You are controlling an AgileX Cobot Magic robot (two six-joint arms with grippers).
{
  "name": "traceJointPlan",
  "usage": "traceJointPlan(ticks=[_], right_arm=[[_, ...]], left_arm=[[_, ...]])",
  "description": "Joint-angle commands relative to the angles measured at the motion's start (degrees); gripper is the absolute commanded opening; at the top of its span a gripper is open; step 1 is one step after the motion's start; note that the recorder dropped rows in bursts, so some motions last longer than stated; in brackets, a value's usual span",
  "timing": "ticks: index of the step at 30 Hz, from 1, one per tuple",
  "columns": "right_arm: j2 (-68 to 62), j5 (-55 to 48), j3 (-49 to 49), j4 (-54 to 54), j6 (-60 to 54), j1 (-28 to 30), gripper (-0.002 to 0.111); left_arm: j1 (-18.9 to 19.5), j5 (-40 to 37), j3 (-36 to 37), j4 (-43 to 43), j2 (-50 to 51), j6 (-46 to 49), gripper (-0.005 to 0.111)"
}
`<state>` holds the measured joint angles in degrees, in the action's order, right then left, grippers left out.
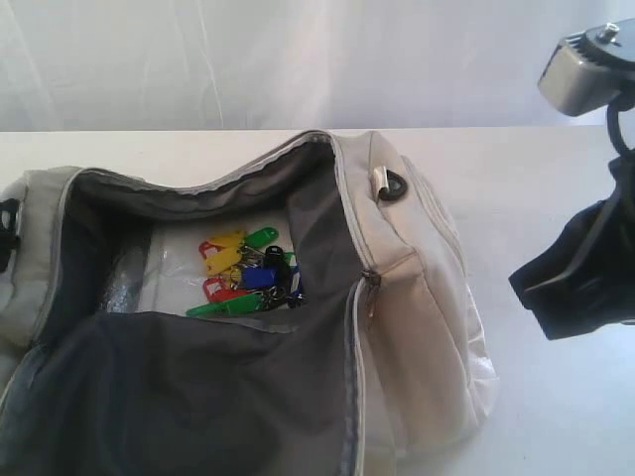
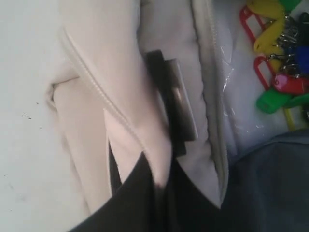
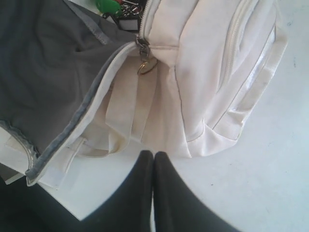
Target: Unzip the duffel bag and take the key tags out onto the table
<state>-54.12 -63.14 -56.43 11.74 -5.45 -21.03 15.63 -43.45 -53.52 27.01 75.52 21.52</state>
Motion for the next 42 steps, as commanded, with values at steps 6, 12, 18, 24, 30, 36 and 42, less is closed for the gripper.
traceJointPlan(ticks=[6,12,18,24,30,36,42], right_arm=[[0.47,0.51,-0.15,0.28,0.32,-0.09,0.0],[0.47,0.36,-0.15,0.4,0.7,-0.09,0.0],[0.47,0.27,-0.15,0.4,0.7,-0.09,0.0],[0.47,0.27,-0.15,0.4,0.7,-0.09,0.0],[0.47,2.15,-0.15,1.77,-0.79,-0.09,0.0],[-3.32,4.15,-1.86,6.66,-6.09,-0.09,0.0],[-11.33,4.58,-5.72,12.98,-12.12,-0.09,0.0]], left_arm=[[-0.47,-1.73,5.95,12.47,3.15,10.2,0.0],[-0.47,-1.36,7.52,13.94,5.4,11.76,0.021],[-0.47,-3.79,6.28,14.35,6.04,11.91,0.061],[-0.47,-11.85,-1.37,14.46,4.42,11.91,0.067],[-0.47,-16.26,-8.78,14.46,1.22,11.91,0.067],[-0.47,-17.28,-11.97,14.46,-4.23,11.68,0.067],[-0.47,-18.28,-11.97,13.47,-8.01,10.51,0.067]])
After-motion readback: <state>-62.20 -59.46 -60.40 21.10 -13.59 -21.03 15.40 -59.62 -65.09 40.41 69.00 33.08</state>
